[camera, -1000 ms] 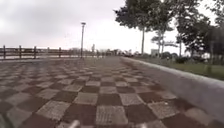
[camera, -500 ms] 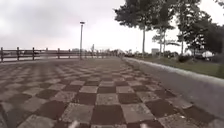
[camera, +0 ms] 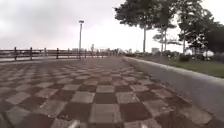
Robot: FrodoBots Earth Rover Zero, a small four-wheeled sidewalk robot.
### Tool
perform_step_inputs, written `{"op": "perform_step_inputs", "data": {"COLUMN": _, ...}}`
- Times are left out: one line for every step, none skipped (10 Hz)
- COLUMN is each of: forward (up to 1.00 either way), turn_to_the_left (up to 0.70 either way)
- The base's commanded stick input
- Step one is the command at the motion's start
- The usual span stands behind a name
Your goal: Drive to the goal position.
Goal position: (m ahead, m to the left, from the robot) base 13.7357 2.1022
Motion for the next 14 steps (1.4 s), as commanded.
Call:
{"op": "perform_step_inputs", "data": {"forward": 0.7, "turn_to_the_left": 0.0}}
{"op": "perform_step_inputs", "data": {"forward": 0.7, "turn_to_the_left": 0.0}}
{"op": "perform_step_inputs", "data": {"forward": 0.7, "turn_to_the_left": 0.0}}
{"op": "perform_step_inputs", "data": {"forward": 0.7, "turn_to_the_left": 0.0}}
{"op": "perform_step_inputs", "data": {"forward": 0.7, "turn_to_the_left": 0.0}}
{"op": "perform_step_inputs", "data": {"forward": 0.7, "turn_to_the_left": 0.0}}
{"op": "perform_step_inputs", "data": {"forward": 0.7, "turn_to_the_left": 0.2}}
{"op": "perform_step_inputs", "data": {"forward": 0.7, "turn_to_the_left": 0.31}}
{"op": "perform_step_inputs", "data": {"forward": 0.7, "turn_to_the_left": 0.17}}
{"op": "perform_step_inputs", "data": {"forward": 0.7, "turn_to_the_left": 0.0}}
{"op": "perform_step_inputs", "data": {"forward": 0.7, "turn_to_the_left": 0.0}}
{"op": "perform_step_inputs", "data": {"forward": 0.7, "turn_to_the_left": 0.0}}
{"op": "perform_step_inputs", "data": {"forward": 0.7, "turn_to_the_left": 0.0}}
{"op": "perform_step_inputs", "data": {"forward": 0.7, "turn_to_the_left": 0.0}}
